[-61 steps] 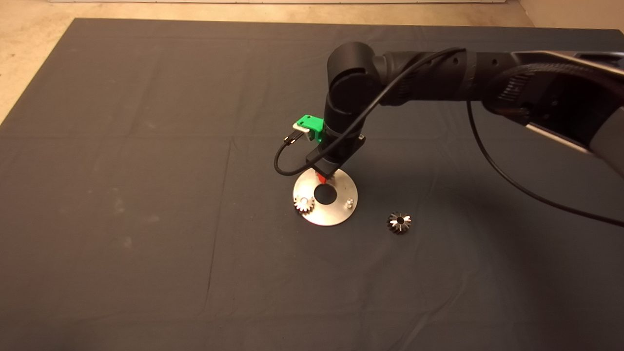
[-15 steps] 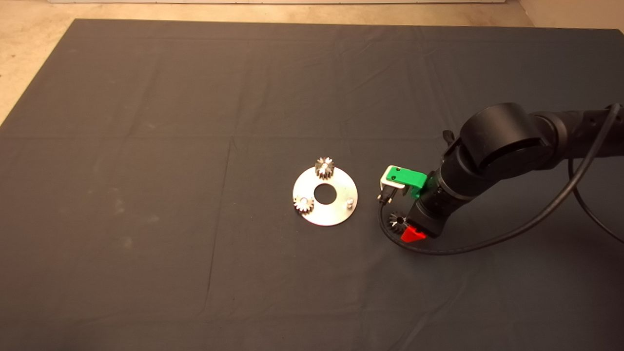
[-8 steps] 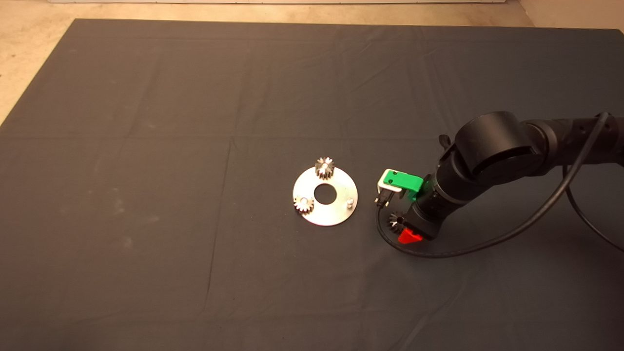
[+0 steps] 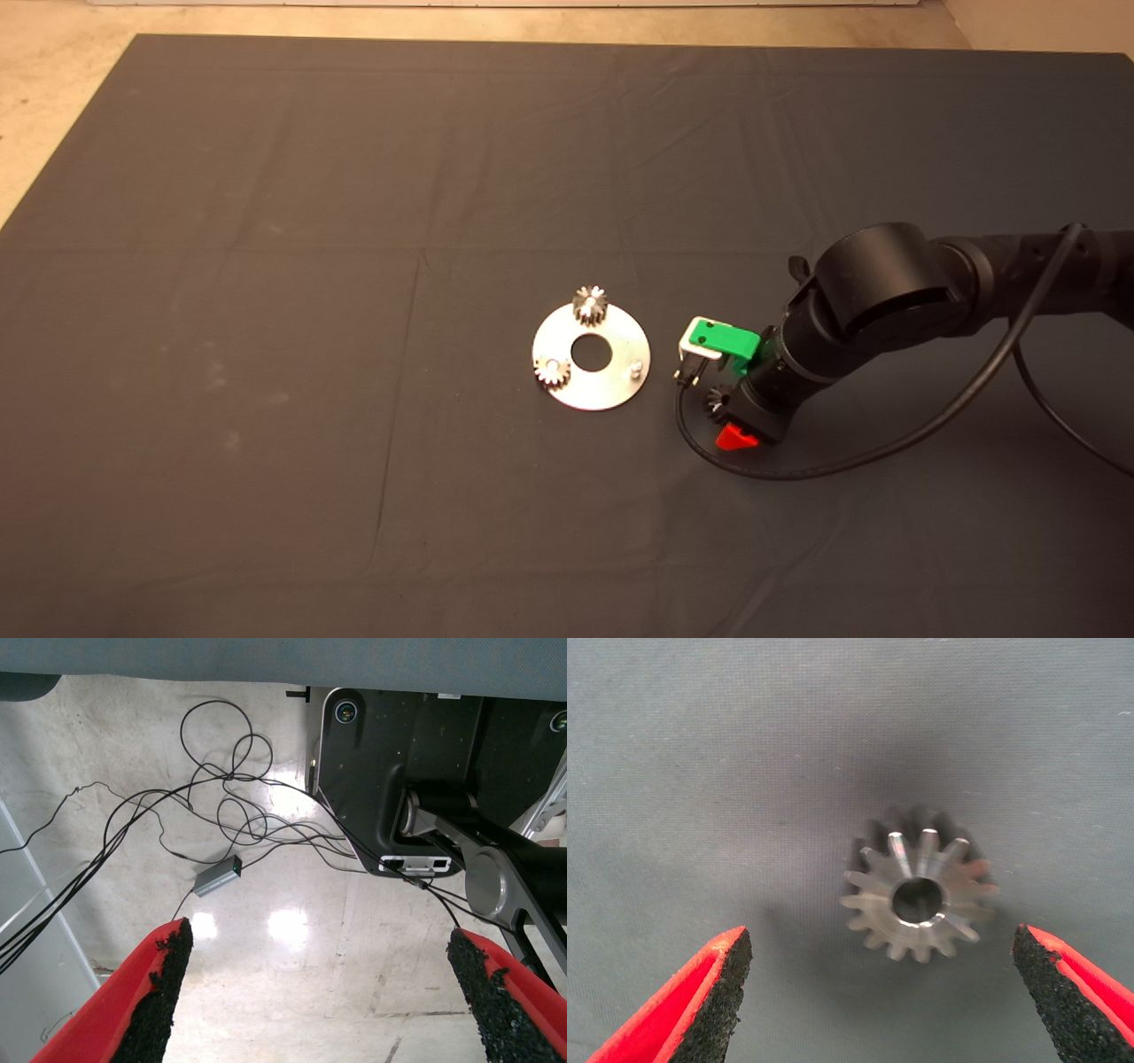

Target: Install three planetary gears onto the carrier pins

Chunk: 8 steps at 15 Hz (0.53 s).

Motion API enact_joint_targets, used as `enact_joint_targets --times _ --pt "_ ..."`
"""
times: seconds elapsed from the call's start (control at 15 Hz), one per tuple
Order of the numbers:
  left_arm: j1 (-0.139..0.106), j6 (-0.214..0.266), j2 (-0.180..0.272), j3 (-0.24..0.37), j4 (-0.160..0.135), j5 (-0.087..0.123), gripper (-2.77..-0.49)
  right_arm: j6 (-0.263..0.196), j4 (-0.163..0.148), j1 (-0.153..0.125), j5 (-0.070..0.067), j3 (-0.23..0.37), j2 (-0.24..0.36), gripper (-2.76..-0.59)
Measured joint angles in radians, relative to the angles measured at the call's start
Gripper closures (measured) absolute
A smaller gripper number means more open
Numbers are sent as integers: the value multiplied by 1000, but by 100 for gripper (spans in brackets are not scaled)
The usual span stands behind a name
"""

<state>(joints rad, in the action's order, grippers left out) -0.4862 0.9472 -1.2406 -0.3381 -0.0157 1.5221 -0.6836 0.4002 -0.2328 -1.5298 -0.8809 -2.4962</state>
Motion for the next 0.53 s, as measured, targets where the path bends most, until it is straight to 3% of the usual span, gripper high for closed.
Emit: enact_joint_targets --times 0.53 --pt "0 -7 3 0 0 -1 -204 0 57 14 0 0 0 -218"
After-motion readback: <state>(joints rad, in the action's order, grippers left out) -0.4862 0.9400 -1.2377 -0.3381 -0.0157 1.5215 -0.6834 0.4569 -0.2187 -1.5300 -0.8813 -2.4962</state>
